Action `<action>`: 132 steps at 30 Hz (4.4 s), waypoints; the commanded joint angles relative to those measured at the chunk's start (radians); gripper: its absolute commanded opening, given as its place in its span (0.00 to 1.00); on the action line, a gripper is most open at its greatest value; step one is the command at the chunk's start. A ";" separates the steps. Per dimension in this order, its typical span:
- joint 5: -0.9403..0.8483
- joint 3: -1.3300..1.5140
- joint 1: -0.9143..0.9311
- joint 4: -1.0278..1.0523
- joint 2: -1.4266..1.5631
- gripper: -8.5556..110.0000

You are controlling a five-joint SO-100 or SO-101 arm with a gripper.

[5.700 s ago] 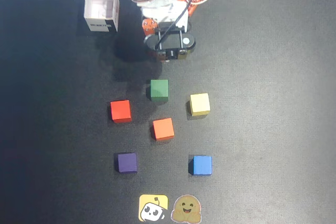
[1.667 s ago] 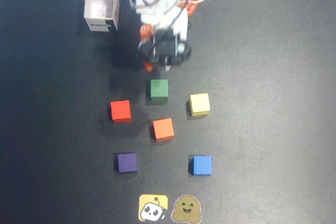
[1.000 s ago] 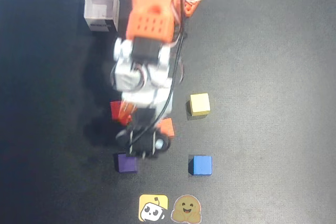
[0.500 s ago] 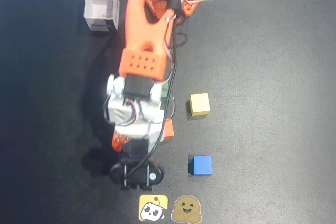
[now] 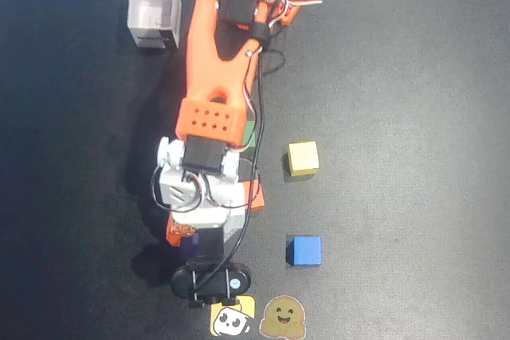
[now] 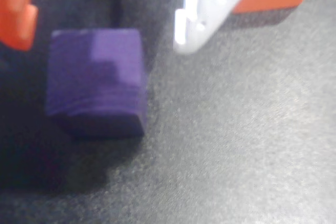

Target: Put the purple cube on top of the yellow cube.

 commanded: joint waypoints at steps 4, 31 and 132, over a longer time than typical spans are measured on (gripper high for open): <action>-0.014 -0.069 0.011 -0.018 -0.021 0.25; -0.017 -0.078 0.041 -0.071 -0.115 0.24; 0.212 0.950 -0.425 -0.199 0.907 0.12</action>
